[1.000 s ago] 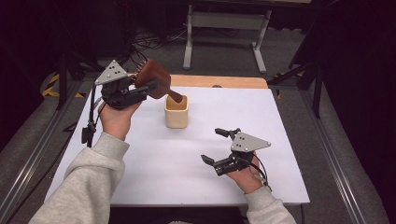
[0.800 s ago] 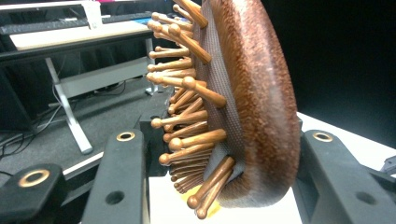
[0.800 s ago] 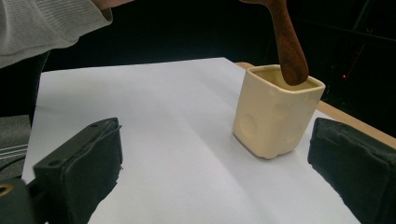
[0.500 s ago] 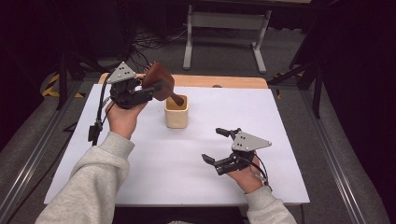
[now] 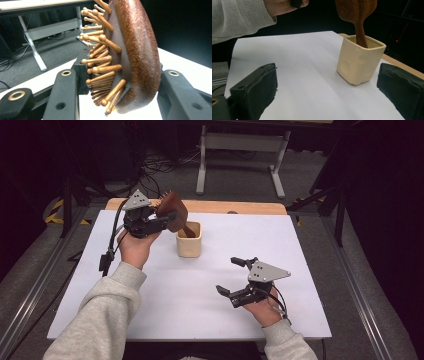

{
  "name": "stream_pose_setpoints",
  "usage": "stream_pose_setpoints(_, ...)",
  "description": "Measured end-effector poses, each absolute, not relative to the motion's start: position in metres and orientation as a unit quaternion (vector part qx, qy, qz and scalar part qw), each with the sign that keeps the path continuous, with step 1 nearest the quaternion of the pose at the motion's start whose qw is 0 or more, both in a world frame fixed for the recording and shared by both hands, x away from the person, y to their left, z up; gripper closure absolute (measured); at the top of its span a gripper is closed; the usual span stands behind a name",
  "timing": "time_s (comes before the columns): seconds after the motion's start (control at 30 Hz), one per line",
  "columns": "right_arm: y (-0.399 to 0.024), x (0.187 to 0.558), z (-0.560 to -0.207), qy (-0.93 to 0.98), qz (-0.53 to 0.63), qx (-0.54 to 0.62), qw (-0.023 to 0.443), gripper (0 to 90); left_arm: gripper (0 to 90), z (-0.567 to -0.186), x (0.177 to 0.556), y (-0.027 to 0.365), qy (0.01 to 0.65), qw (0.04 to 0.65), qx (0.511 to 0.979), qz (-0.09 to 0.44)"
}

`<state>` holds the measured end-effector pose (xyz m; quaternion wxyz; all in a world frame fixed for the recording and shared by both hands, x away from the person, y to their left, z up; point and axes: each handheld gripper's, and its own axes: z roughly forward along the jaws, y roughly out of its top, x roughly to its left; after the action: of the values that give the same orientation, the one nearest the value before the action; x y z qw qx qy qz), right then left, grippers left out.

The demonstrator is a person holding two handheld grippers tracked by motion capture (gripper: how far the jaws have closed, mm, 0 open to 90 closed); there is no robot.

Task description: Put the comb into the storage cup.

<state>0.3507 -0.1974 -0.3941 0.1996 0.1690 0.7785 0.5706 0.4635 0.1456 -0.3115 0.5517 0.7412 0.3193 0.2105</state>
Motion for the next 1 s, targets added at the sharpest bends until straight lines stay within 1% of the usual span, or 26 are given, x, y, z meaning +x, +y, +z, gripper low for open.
stream_pose_setpoints(1.0,-0.196,0.350,-0.395,0.780,0.570,0.166,0.197,4.1,51.9,-0.328,0.471,0.135,0.325,0.528,0.763,0.184)
